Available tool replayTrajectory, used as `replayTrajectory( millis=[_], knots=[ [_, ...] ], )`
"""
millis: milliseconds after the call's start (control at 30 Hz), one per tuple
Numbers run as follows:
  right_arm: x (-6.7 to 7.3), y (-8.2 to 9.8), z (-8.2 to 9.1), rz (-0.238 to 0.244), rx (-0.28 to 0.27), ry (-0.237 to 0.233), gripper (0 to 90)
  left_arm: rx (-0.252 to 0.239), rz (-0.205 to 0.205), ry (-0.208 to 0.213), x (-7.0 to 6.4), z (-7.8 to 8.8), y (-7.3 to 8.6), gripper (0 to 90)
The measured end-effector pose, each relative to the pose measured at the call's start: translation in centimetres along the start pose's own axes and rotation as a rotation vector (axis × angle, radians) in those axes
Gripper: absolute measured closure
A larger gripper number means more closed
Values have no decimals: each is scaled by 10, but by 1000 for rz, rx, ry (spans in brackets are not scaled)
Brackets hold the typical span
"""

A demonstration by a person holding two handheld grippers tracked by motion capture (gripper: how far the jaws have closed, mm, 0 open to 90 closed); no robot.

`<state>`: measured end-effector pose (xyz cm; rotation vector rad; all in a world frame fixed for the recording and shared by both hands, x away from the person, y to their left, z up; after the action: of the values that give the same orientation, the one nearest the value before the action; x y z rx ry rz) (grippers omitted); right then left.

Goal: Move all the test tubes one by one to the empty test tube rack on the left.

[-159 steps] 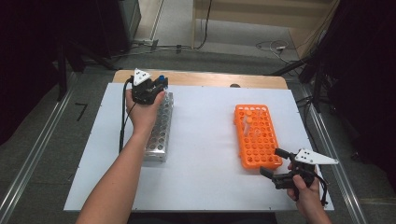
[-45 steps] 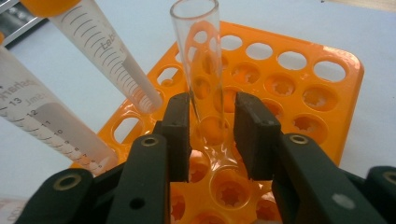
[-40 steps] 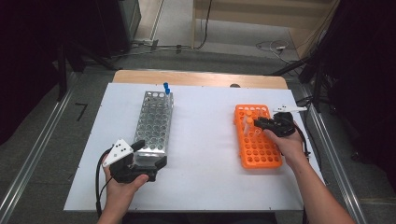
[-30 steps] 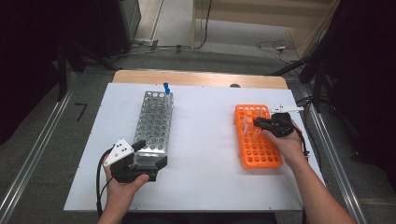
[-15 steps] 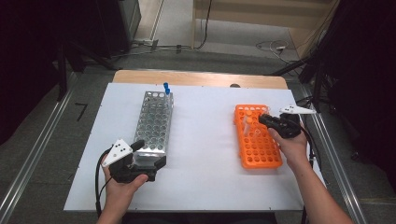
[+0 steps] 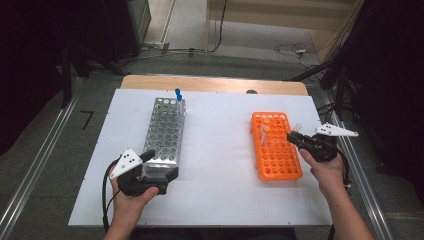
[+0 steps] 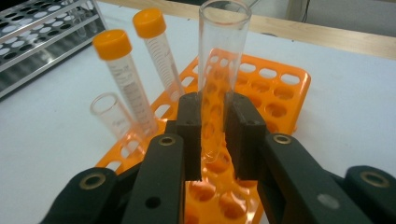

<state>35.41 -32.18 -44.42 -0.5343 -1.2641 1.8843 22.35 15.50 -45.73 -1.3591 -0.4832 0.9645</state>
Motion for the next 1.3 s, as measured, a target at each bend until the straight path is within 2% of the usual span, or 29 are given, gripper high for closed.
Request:
replayTrajectory(
  millis=[267,367,733,933,1300],
  knots=[
    [14,15,23,6,7,-19,739,7,-6,5,-2,-2,1,0],
    [21,15,28,0,4,-39,739,12,-9,9,-4,-4,1,0],
    [58,11,39,53,-8,-138,739,17,-20,24,-10,-6,1,0],
    [78,9,35,76,-6,-196,739,16,-31,41,-15,-9,-1,3],
    [118,14,13,123,42,-296,739,13,-51,96,-32,-19,-6,37]
  ],
)
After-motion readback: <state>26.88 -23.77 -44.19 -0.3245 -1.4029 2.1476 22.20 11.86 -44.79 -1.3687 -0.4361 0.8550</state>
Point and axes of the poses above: each handheld gripper's, and its own axes: z roughly backward along the jaws, y roughly out of its underside, x roughly to its left, the point moved 2 cm from there along -z, roughly forward along the jaws, and after that the axes turned 6 degrees about -x, right-handed, at the moved point
